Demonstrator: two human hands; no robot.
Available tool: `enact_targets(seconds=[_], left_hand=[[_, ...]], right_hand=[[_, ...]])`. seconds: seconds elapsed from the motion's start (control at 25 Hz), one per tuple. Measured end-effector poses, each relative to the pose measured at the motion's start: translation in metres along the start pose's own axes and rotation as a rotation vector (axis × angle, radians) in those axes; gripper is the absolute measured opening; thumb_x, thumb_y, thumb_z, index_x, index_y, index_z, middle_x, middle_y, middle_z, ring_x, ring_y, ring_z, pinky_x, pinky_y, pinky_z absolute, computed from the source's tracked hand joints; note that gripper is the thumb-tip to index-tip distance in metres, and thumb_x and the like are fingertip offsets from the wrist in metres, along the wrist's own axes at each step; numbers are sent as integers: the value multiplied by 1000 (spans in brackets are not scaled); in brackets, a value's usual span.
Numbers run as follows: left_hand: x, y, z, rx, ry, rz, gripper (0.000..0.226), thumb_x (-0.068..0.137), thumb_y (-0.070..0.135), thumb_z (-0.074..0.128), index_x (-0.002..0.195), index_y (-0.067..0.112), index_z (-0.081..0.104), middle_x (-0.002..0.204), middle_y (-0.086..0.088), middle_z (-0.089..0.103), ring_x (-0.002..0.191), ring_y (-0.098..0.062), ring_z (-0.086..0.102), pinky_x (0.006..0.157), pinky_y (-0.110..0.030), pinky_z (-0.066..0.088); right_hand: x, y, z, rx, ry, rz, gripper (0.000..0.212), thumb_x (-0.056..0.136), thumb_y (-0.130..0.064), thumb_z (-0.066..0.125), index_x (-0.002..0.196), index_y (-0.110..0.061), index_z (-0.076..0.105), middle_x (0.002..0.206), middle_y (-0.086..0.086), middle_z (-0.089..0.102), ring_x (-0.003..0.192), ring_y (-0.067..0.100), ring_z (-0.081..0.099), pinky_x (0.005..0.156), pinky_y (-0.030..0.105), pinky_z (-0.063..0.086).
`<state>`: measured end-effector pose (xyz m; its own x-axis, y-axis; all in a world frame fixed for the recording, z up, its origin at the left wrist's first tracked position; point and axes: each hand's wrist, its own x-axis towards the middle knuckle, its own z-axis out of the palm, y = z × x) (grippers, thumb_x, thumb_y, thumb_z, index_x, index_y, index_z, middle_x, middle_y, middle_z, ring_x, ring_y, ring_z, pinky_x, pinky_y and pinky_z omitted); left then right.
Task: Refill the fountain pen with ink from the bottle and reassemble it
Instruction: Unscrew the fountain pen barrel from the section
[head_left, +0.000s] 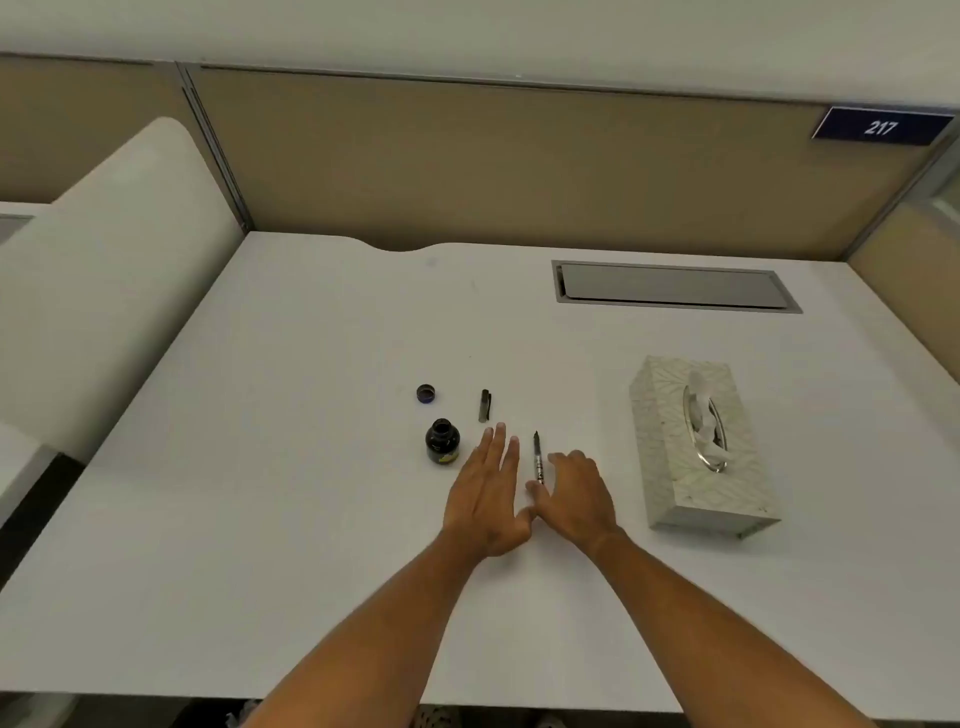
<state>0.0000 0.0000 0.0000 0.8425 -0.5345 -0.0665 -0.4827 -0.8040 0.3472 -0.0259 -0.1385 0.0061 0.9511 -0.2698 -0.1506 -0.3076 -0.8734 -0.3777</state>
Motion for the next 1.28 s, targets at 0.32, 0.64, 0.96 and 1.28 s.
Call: enact_targets(seconds=[0.32, 0.64, 0.96, 1.28], left_hand=[[0, 2, 5, -526, 109, -160, 57, 90, 29, 56, 142, 15, 38, 147, -3, 41, 137, -18, 35, 112, -32, 31], [11, 9, -17, -1425, 140, -482, 17, 96, 19, 54, 98, 10, 67, 98, -9, 71, 90, -21, 70, 81, -31, 56], [7, 9, -27, -1704, 120, -470, 13, 93, 9, 57, 94, 3, 68, 92, -14, 71, 83, -18, 71, 73, -26, 58], [2, 13, -27, -1692, 81, -484, 16, 95, 12, 55, 96, 4, 68, 90, -11, 73, 86, -20, 71, 76, -28, 58]], right_hand=[[2, -2, 3, 361, 85, 143, 12, 86, -15, 66, 78, -7, 68, 70, 3, 66, 64, 16, 58, 53, 16, 37], [-15, -1, -15, 826, -82, 28, 9, 87, -16, 70, 92, -10, 73, 77, 6, 71, 67, 14, 64, 62, 21, 55], [-19, 0, -34, 878, -280, 4, 12, 91, -11, 65, 97, -4, 71, 84, 12, 73, 71, 17, 68, 61, 23, 53], [-20, -2, -36, 837, -432, 4, 19, 97, -12, 54, 90, -4, 70, 85, 12, 70, 72, 16, 62, 63, 24, 51]])
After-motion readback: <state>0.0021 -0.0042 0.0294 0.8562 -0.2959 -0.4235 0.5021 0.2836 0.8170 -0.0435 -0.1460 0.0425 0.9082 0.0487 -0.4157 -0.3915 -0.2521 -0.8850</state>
